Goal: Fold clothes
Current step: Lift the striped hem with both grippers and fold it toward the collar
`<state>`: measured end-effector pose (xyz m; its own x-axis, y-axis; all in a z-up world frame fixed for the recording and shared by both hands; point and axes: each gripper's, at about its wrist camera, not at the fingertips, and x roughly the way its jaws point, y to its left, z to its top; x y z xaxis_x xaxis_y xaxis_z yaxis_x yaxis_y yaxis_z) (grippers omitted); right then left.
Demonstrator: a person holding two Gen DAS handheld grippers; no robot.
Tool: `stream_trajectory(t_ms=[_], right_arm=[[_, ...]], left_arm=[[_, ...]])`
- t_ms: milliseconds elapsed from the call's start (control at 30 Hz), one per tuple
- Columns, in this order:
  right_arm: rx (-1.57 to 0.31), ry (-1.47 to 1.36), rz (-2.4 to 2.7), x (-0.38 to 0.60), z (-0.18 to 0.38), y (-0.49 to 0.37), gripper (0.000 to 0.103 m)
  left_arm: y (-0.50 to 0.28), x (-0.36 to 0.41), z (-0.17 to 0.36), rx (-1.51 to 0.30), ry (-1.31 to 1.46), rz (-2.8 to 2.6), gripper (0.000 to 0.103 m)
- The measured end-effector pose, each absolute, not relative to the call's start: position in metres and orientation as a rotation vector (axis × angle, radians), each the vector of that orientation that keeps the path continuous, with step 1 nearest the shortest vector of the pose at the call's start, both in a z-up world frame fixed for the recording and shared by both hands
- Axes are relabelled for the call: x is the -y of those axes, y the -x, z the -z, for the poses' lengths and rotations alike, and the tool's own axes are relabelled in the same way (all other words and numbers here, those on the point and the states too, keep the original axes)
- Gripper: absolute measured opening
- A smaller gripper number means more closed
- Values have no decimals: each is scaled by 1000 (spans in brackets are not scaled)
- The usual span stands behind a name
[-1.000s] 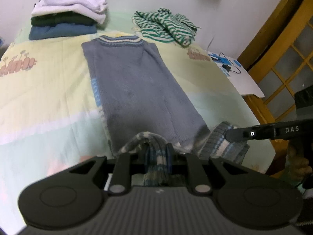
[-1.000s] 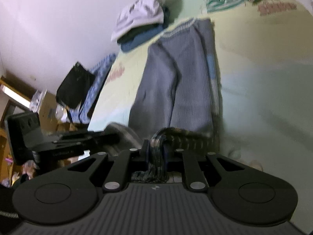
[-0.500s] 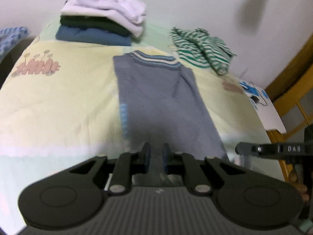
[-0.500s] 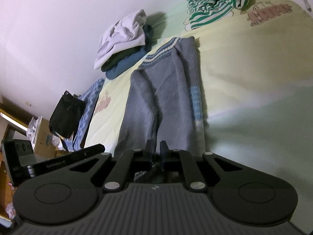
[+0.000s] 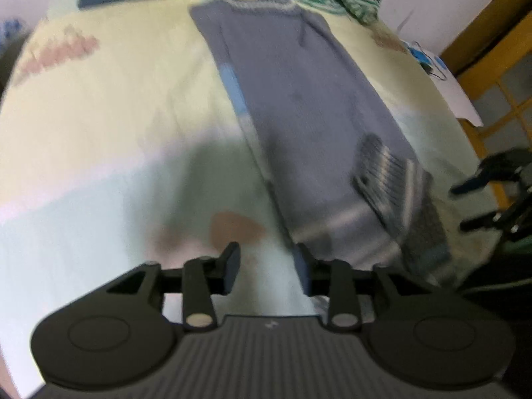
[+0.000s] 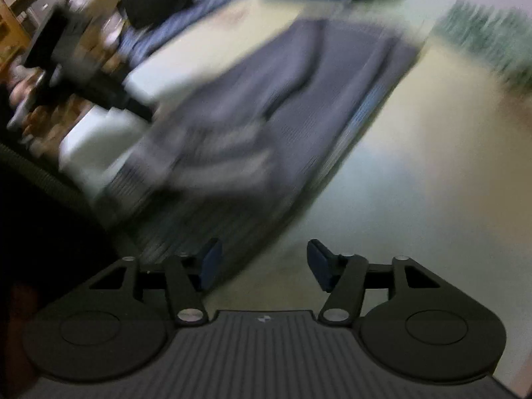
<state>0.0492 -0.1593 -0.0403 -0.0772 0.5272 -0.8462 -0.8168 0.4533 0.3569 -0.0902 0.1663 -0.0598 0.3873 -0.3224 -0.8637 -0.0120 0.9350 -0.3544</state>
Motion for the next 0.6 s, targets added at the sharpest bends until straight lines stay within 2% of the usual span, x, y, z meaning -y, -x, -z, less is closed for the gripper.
stream_trajectory(t_ms=[67,133,200,367,467,600], right_arm=[[-1288,183,-1135,161,48,-49,52],[-1320,106,-1122,161,51,-48,52],[-1364,50,-1094,161,56,-43,52],[-1420,-13,-1021,169,69,-35,50],[-1425,-97,-993,176,73,-31,48],[-1396,-159,-1015,167,77,-23,48]], left_arm=[[94,-162,63,-1184,374,240,50],[96,-154,64,-1190,377,266,53],[100,-147,67,-1210,377,280,62],[109,-136,69,-1207,390,283,64],[115,-125,69,-1188,378,306,59],[124,-106,70,-1154,339,333,62]])
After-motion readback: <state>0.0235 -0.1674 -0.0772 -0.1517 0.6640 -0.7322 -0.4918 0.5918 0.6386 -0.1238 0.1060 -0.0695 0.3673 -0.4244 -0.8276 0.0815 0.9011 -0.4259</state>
